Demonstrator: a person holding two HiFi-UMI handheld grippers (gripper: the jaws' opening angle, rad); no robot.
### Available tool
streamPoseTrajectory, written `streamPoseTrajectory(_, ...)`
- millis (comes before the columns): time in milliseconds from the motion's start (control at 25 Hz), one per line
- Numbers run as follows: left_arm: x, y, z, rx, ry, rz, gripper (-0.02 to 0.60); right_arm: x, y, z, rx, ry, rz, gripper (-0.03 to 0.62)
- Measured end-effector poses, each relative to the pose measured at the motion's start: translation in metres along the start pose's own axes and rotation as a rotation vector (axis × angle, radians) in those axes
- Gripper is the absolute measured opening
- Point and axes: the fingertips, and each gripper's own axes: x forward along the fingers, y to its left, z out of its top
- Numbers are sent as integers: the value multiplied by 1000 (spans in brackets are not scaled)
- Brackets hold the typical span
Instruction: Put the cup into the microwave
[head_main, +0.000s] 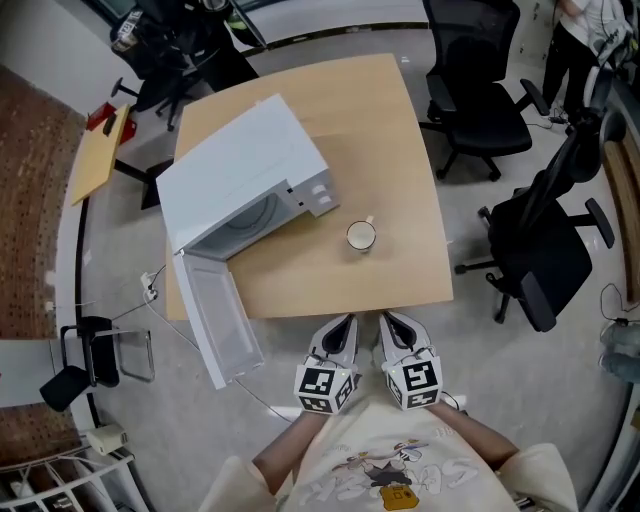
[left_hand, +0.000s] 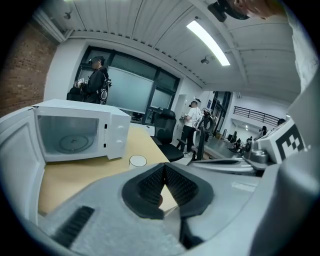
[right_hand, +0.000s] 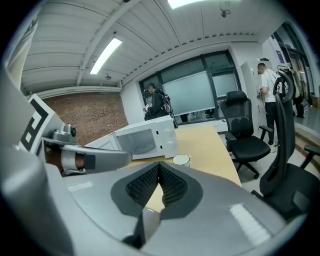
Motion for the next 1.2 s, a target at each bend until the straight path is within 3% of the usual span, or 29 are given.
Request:
streamPoseTrajectory(40,8,3,-1,20,5,-16,9,2,0,0,-1,6,2,6)
streamPoseTrajectory(120,28,12,-2,62,9,-33,170,5,0,-2,-13,21,7,6)
streamPoseTrajectory(200,50,27,-4,103,11,-15,280,8,-7,0,-23,30,-5,6)
streamPoseTrajectory(280,72,43,-5,134,2,18,327,9,-16,3,-21,33,-27,6)
streamPoseTrajectory(480,135,75,-12,203,4,47,390,11,-38,4,-13,43,-71,6)
streamPoseTrajectory(720,201,97,-25,196,41,24,465,7,-55,-1,-7,65,-136,6)
streamPoseTrajectory(880,226,110,-41,190,90,48,472,-1,-62,-7,12,86,-175,6)
streamPoseTrajectory(1040,245,120,-48,258,101,63,449,-9,-70,-8,22,88,-221,6)
streamPoseTrajectory(1200,259,124,-54,278,106,52,448,-17,-74,-13,22,101,-261,6)
